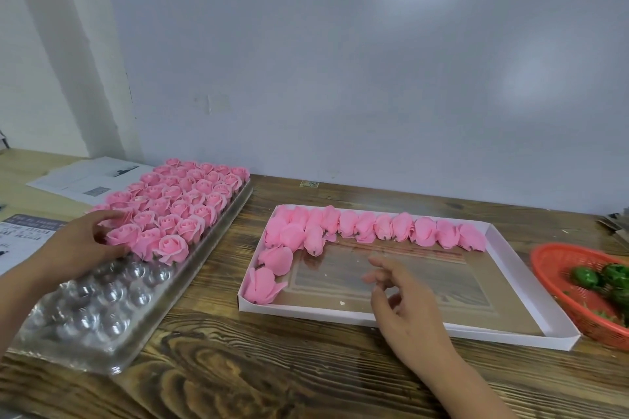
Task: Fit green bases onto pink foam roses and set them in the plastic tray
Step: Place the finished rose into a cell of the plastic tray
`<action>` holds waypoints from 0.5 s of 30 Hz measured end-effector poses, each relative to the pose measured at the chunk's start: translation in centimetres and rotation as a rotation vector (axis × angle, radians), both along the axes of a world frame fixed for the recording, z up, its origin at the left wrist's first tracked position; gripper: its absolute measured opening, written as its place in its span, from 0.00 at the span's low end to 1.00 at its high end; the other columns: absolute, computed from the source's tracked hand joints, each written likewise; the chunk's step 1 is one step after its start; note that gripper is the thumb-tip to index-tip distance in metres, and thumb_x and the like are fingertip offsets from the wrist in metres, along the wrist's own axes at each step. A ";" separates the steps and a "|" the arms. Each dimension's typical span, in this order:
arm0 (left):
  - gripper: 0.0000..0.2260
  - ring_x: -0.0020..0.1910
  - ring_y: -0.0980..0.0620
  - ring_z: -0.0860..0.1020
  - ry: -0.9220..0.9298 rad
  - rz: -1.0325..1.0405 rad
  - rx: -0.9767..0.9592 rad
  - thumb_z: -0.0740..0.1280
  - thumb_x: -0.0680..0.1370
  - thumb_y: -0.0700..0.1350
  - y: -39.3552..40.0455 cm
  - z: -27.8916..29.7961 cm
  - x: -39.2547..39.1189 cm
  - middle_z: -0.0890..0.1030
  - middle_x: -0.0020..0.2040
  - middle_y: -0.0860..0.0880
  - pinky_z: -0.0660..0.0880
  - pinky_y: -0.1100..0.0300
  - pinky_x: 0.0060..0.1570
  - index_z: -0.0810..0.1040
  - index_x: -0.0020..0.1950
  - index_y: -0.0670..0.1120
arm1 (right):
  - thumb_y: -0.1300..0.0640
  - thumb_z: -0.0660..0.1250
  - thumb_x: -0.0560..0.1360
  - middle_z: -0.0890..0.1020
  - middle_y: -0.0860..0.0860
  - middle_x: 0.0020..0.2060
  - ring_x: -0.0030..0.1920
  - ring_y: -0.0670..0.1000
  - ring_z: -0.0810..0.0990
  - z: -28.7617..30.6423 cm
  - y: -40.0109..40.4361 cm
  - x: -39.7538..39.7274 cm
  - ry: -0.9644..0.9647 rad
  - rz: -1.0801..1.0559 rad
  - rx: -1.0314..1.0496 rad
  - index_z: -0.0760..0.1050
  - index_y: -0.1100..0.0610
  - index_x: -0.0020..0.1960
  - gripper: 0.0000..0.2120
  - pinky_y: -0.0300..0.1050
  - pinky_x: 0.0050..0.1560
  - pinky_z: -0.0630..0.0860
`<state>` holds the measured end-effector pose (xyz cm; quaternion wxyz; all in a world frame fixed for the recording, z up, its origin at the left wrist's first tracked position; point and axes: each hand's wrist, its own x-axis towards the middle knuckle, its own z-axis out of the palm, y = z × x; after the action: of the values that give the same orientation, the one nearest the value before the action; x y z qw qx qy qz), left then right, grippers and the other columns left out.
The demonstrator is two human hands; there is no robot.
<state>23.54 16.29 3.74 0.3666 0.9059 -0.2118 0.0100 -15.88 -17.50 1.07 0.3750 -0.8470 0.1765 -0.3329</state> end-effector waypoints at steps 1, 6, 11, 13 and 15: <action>0.31 0.43 0.48 0.81 -0.012 -0.001 0.009 0.82 0.67 0.39 0.1 -0.1 0.1 0.83 0.49 0.45 0.76 0.50 0.41 0.77 0.67 0.54 | 0.63 0.64 0.77 0.79 0.32 0.49 0.45 0.44 0.79 0.0 0.0 0.0 -0.001 0.000 0.003 0.69 0.34 0.60 0.24 0.29 0.40 0.72; 0.32 0.45 0.47 0.81 -0.031 -0.060 0.041 0.82 0.67 0.38 0.0 -0.4 1.0 0.84 0.56 0.44 0.75 0.50 0.45 0.77 0.67 0.54 | 0.63 0.65 0.77 0.79 0.32 0.49 0.45 0.43 0.79 0.1 0.0 -0.1 -0.007 -0.003 0.007 0.69 0.34 0.59 0.24 0.29 0.40 0.72; 0.27 0.51 0.45 0.82 0.018 -0.102 0.075 0.80 0.68 0.35 0.1 -1.0 2.4 0.83 0.62 0.46 0.77 0.42 0.56 0.77 0.56 0.60 | 0.63 0.64 0.77 0.79 0.31 0.50 0.47 0.42 0.79 0.1 0.1 0.0 -0.003 -0.003 -0.005 0.68 0.34 0.59 0.25 0.29 0.40 0.72; 0.26 0.52 0.45 0.82 0.050 -0.101 0.049 0.79 0.67 0.32 0.4 -1.3 3.3 0.83 0.60 0.48 0.77 0.42 0.54 0.78 0.53 0.61 | 0.63 0.64 0.77 0.78 0.31 0.50 0.47 0.42 0.79 0.2 0.1 0.0 -0.002 -0.005 -0.007 0.68 0.33 0.59 0.25 0.28 0.41 0.72; 0.27 0.54 0.45 0.81 0.081 -0.105 0.041 0.78 0.67 0.30 0.7 -1.7 4.2 0.83 0.59 0.50 0.77 0.41 0.54 0.79 0.52 0.60 | 0.62 0.64 0.77 0.78 0.30 0.51 0.48 0.42 0.79 0.2 0.1 0.0 -0.002 -0.006 -0.008 0.68 0.32 0.59 0.25 0.28 0.41 0.72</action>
<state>27.75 16.98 2.00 0.3564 0.9005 -0.2441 -0.0503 -15.91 -17.43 1.27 0.3709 -0.8476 0.1774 -0.3355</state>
